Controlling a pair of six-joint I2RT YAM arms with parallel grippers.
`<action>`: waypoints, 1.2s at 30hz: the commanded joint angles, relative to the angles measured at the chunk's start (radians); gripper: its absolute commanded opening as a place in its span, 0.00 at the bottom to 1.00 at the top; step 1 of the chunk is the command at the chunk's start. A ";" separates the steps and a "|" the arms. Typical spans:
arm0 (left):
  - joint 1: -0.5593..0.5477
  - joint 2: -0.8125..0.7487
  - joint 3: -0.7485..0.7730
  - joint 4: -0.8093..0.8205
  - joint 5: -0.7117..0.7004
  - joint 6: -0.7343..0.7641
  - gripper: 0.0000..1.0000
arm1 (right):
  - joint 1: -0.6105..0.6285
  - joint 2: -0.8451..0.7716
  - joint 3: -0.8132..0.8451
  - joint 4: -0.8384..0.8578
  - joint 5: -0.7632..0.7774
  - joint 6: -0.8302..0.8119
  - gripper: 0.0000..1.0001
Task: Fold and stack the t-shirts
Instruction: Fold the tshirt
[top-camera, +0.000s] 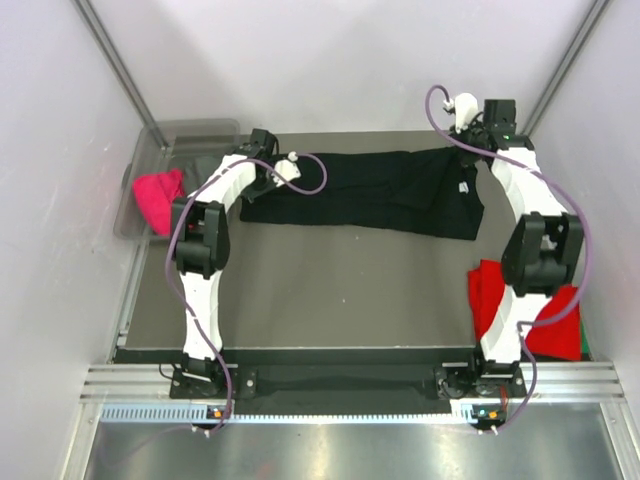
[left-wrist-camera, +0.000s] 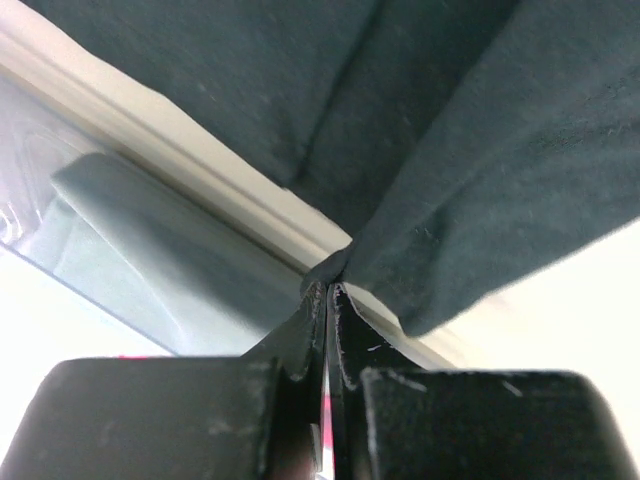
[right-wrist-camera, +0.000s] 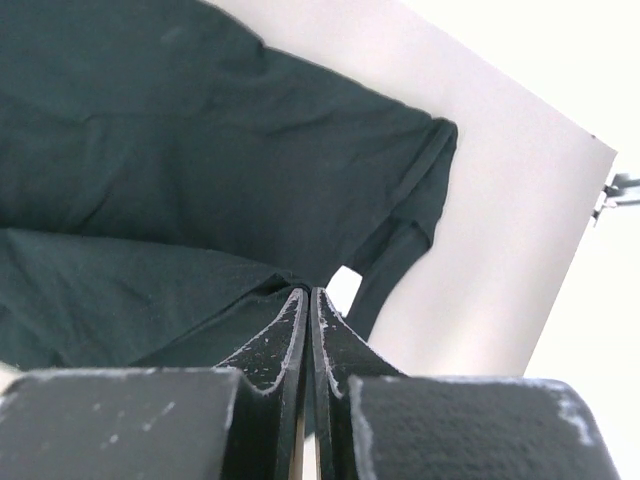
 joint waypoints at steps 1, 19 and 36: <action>0.005 0.032 0.071 0.033 -0.025 -0.017 0.00 | -0.004 0.093 0.128 0.010 0.021 0.029 0.00; 0.003 0.105 0.144 0.109 -0.091 -0.031 0.00 | 0.012 0.413 0.553 -0.063 0.053 0.064 0.00; -0.001 0.080 0.122 0.226 -0.108 -0.089 0.34 | 0.062 0.477 0.596 -0.041 0.079 0.061 0.00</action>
